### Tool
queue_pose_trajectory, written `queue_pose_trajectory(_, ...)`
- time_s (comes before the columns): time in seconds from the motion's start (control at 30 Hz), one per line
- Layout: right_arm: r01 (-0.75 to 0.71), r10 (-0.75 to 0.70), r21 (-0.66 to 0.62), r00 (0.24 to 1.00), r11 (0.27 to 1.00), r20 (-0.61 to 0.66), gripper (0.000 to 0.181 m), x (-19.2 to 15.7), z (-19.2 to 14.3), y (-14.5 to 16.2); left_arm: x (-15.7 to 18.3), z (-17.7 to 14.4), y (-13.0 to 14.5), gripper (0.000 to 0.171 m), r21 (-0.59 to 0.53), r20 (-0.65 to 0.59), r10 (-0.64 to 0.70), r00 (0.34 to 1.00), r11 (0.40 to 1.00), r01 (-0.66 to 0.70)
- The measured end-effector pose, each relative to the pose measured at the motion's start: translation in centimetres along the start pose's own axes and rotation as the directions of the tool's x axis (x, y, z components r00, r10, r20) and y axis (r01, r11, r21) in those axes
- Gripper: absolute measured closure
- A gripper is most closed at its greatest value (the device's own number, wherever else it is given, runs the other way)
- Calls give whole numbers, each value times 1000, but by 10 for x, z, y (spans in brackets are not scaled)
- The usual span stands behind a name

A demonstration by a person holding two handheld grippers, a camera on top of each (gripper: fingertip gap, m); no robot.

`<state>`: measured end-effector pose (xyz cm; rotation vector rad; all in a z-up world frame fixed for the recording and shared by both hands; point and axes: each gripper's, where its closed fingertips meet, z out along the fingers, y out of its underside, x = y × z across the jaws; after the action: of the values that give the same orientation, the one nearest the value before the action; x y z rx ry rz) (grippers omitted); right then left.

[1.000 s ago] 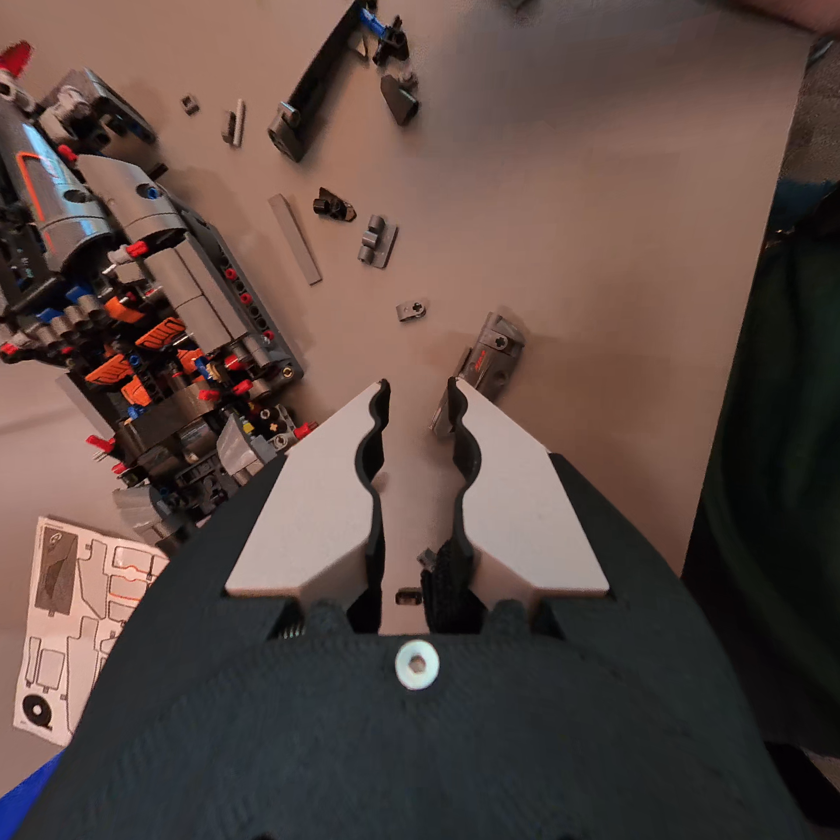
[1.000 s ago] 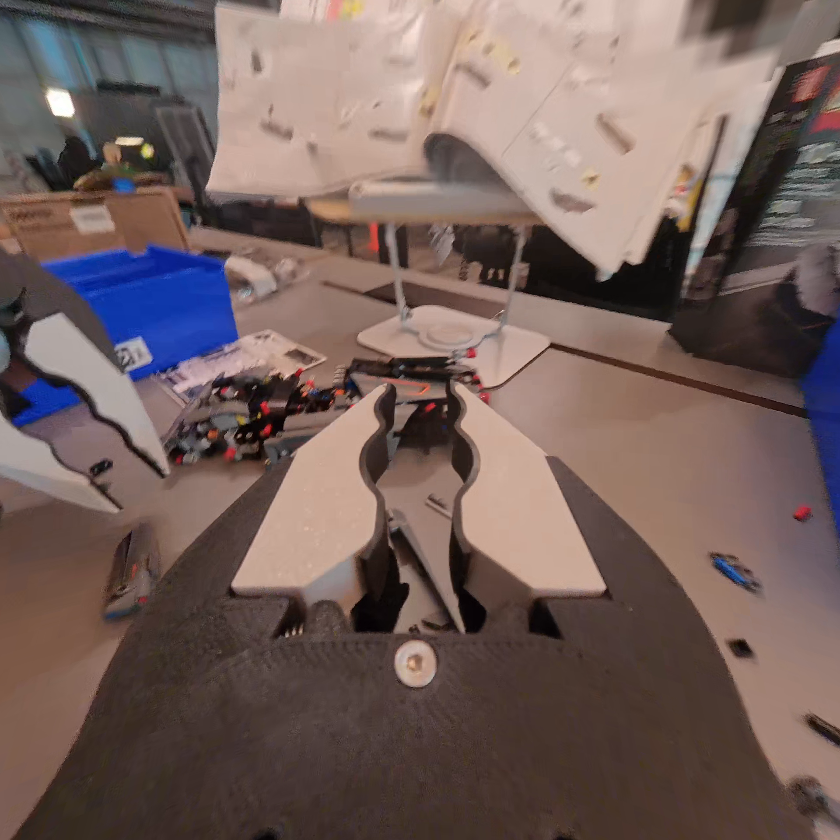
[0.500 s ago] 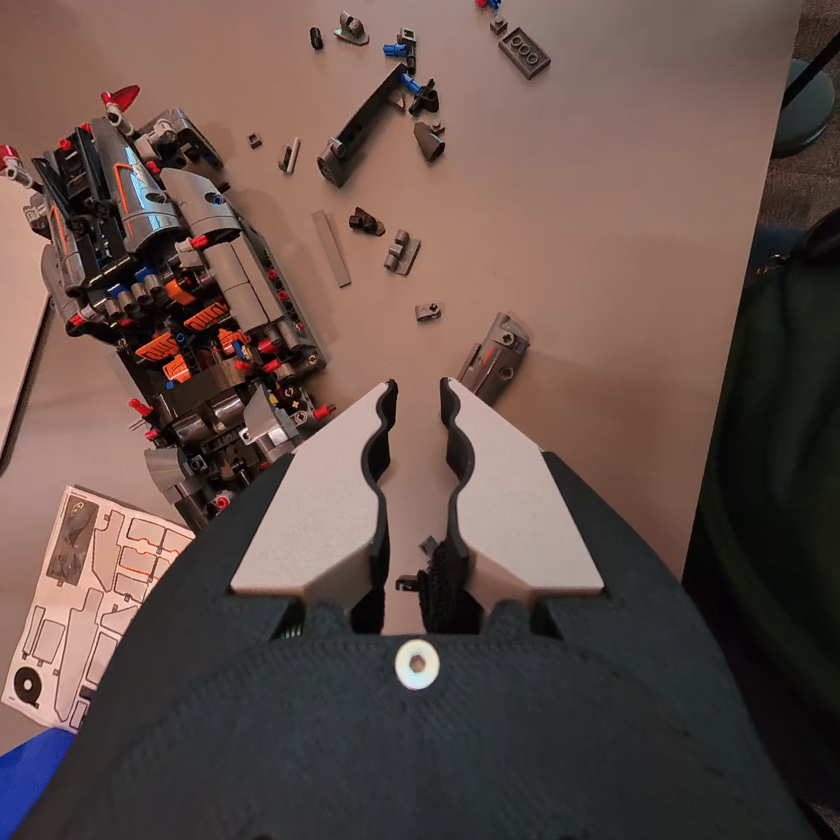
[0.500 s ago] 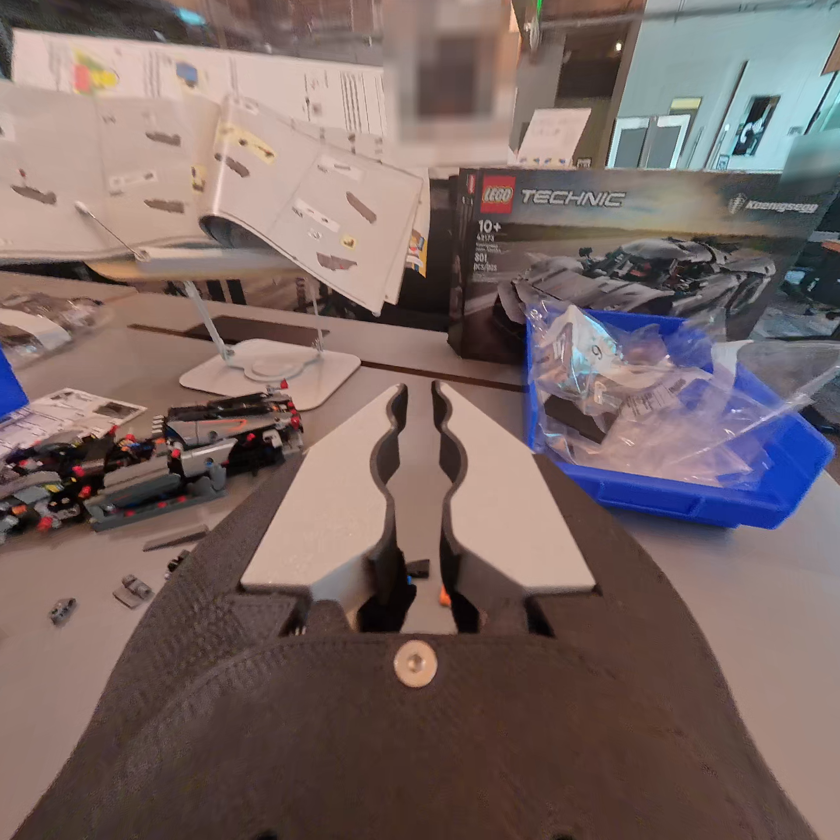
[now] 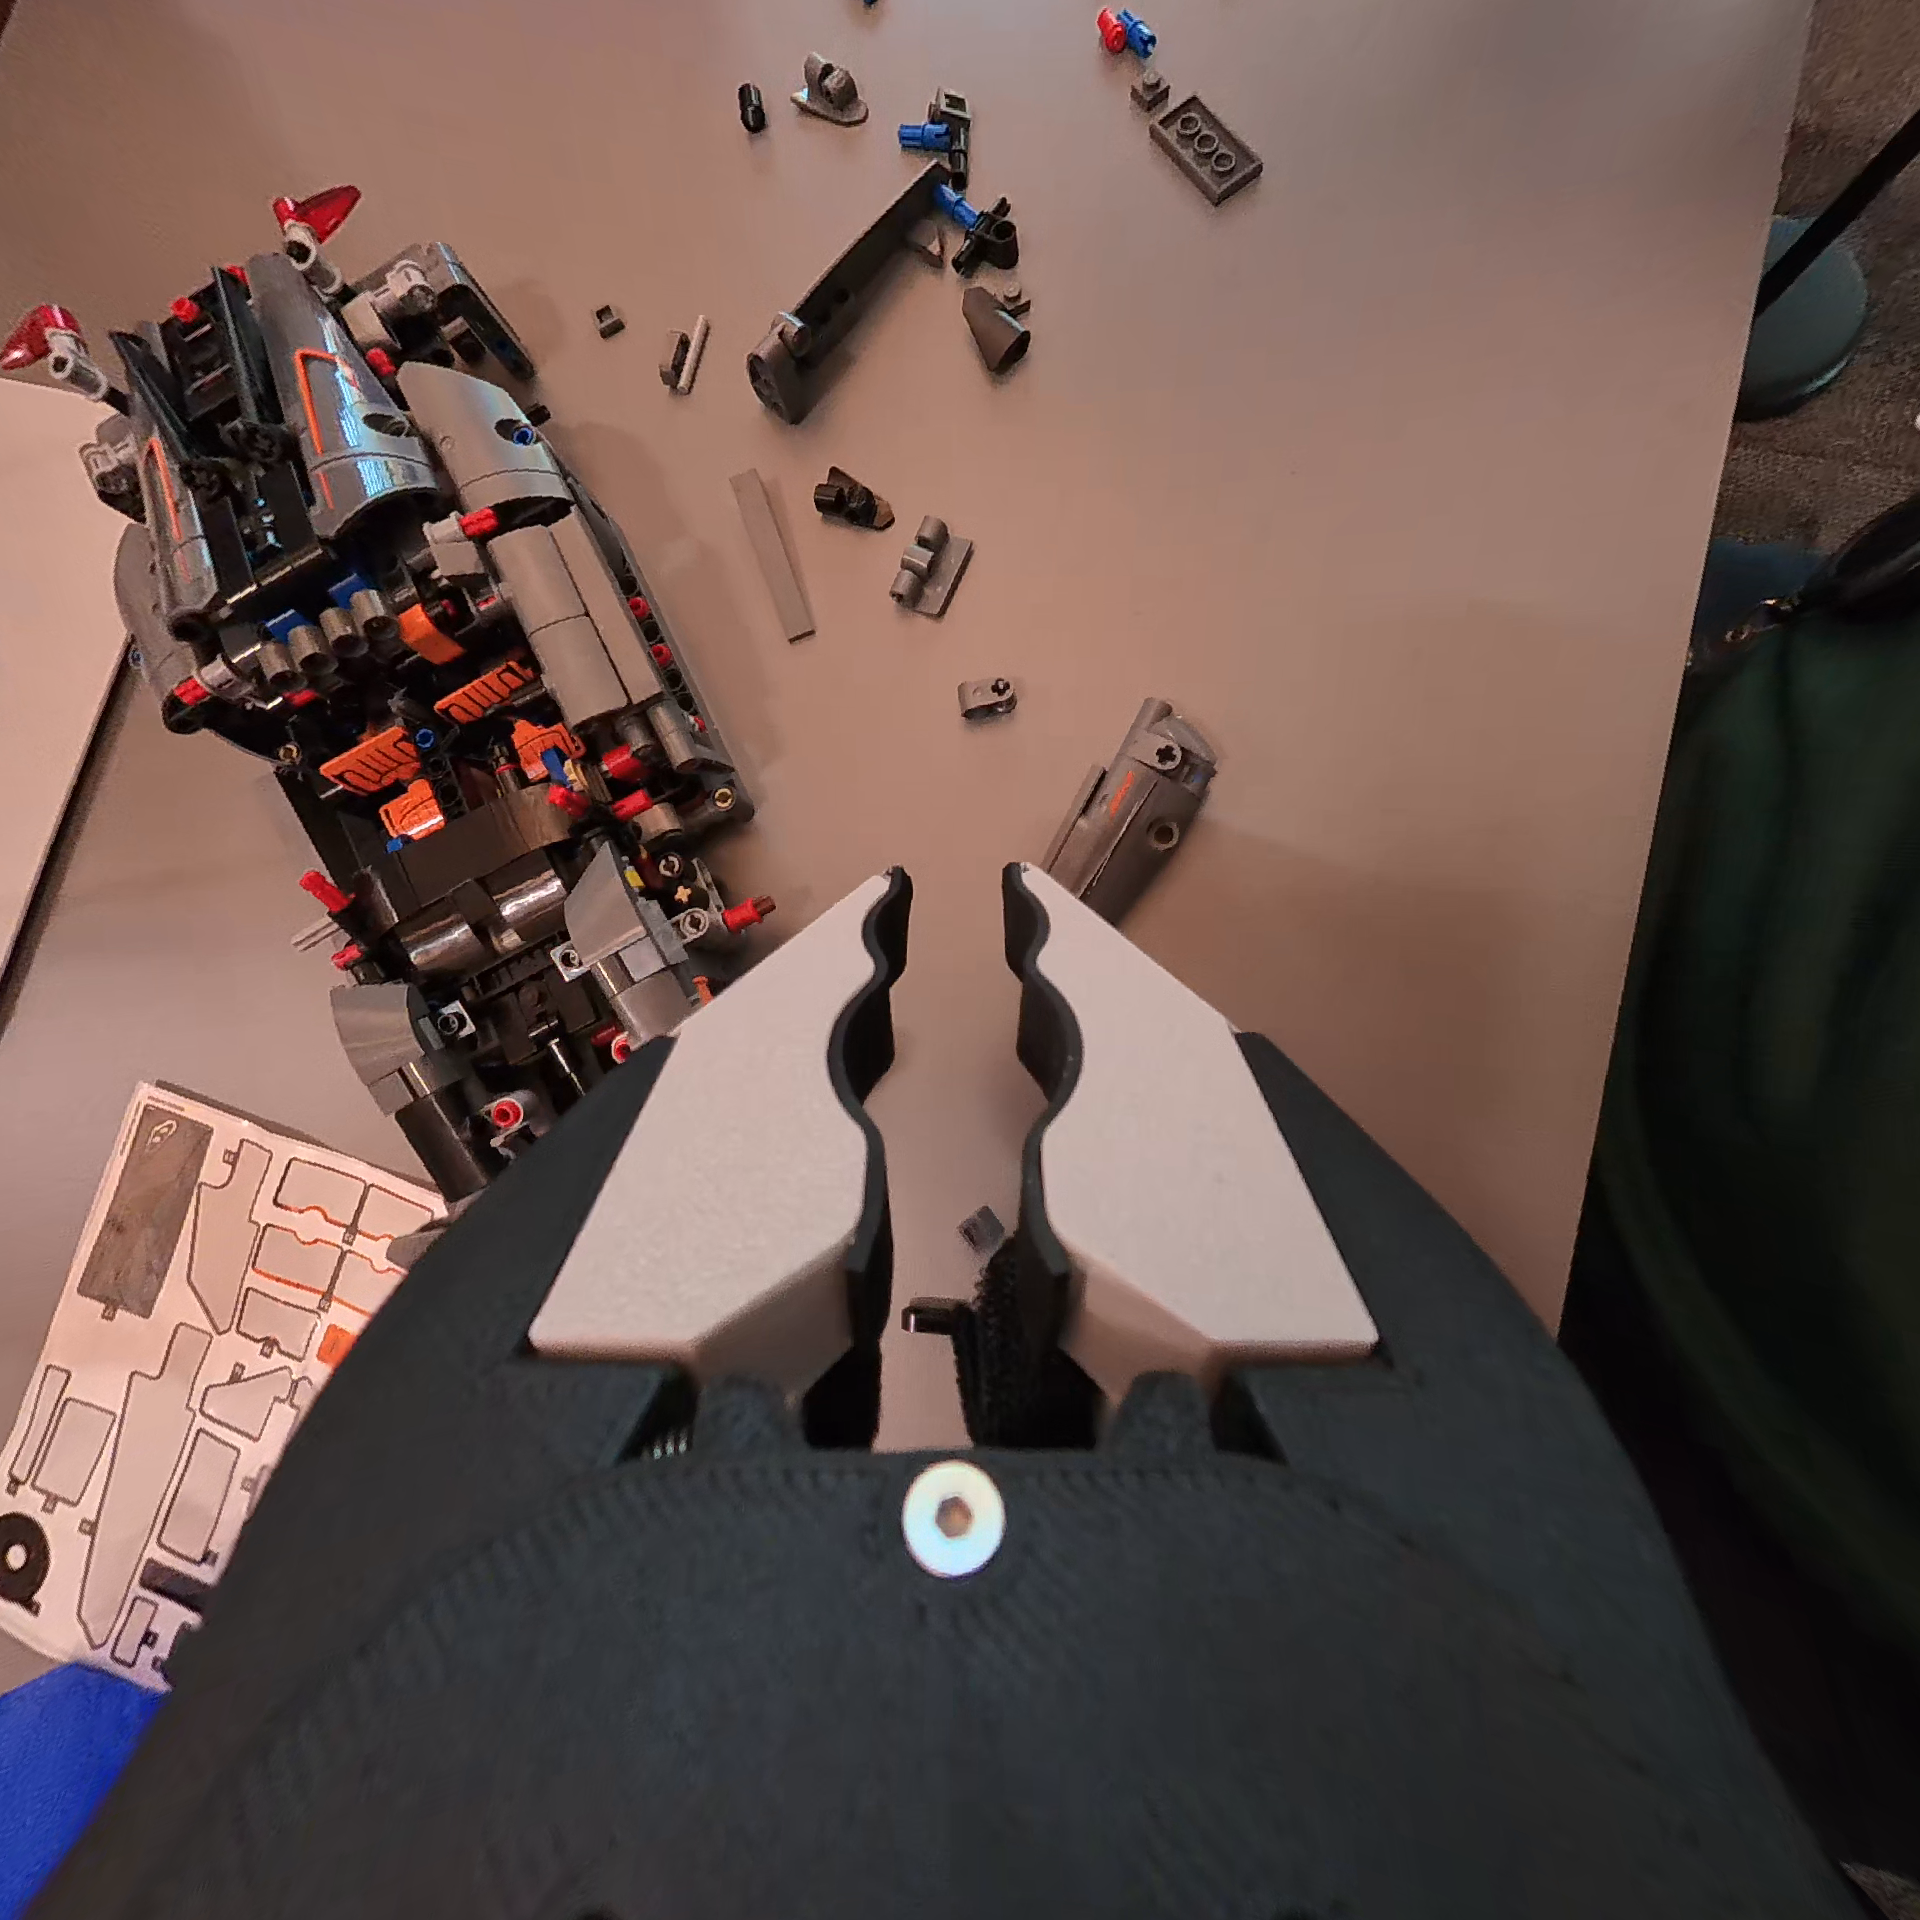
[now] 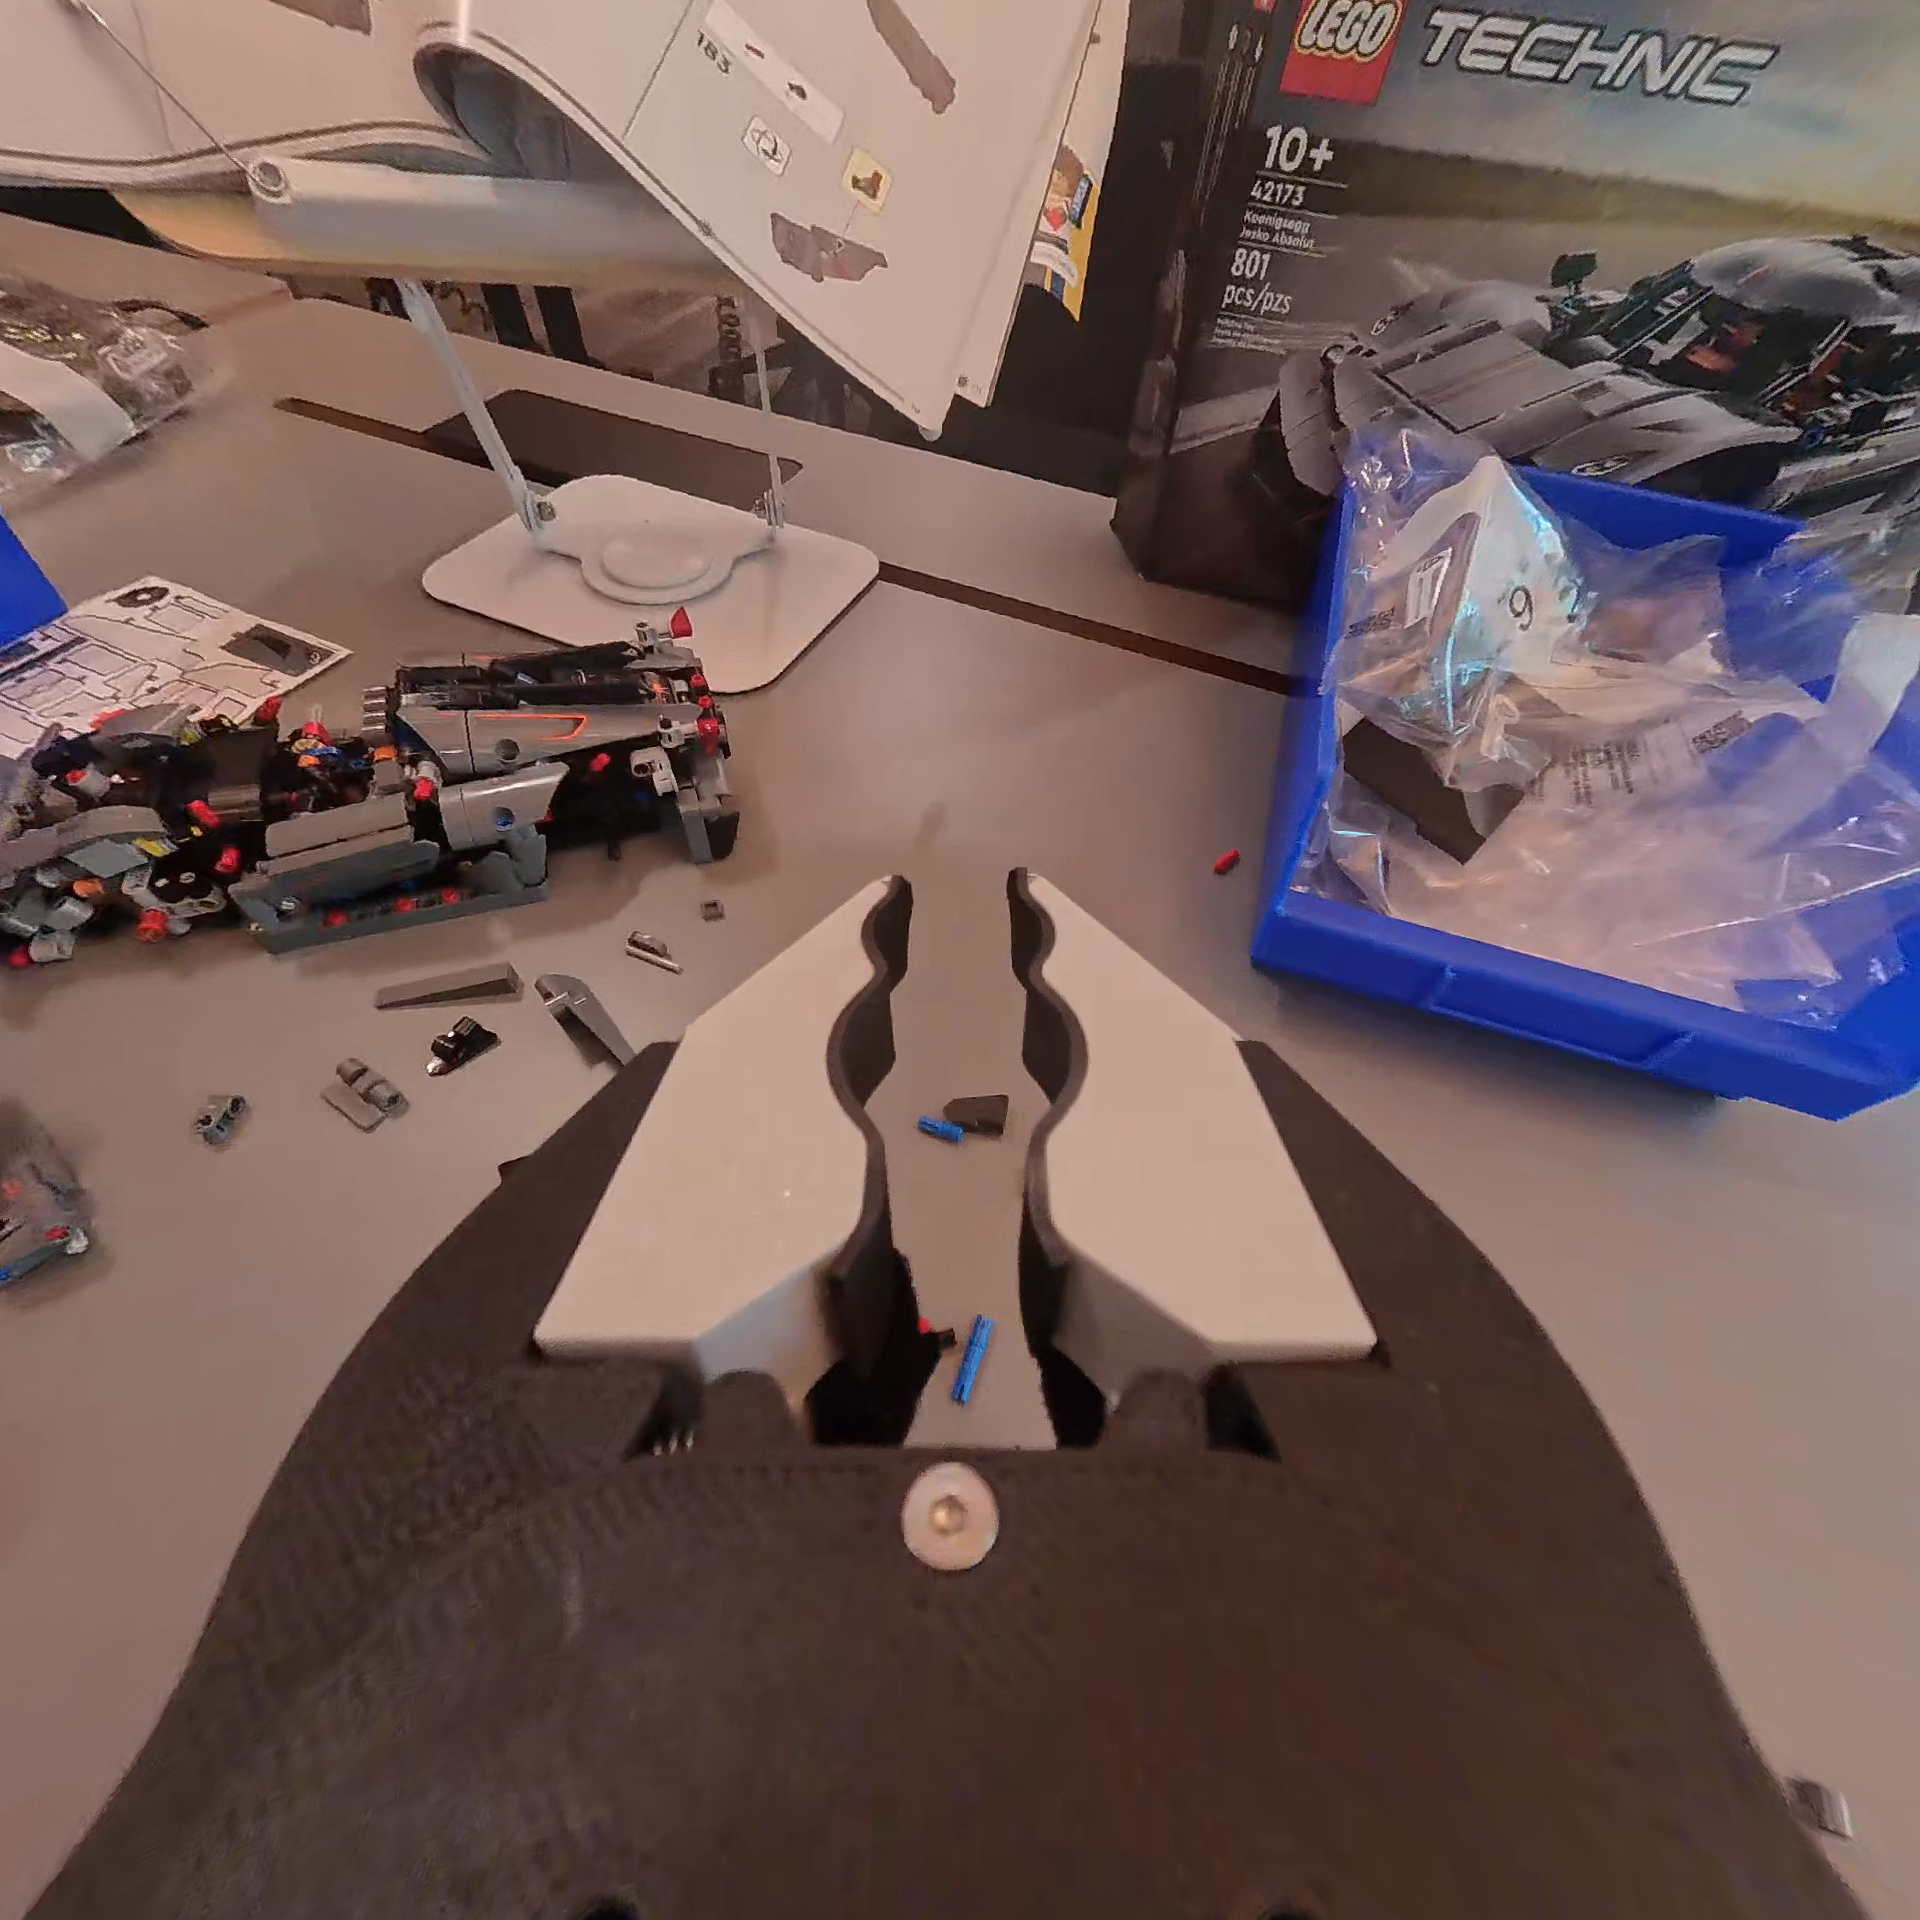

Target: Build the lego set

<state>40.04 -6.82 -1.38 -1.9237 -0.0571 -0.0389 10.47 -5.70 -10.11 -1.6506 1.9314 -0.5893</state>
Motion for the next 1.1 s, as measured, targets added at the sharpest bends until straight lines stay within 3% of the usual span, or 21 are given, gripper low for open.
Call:
queue_pose_trajectory(0.53,48,-48,-4,991,999,-128,177,37,-60,-12,-1,8,-2,156,11,-2,-3,1000,1000,3)
queue_pose_trajectory(1.1,22,-27,-37,990,999,-140,172,51,-73,5,-12,9,-7,149,33,45,-25,999,999,24)
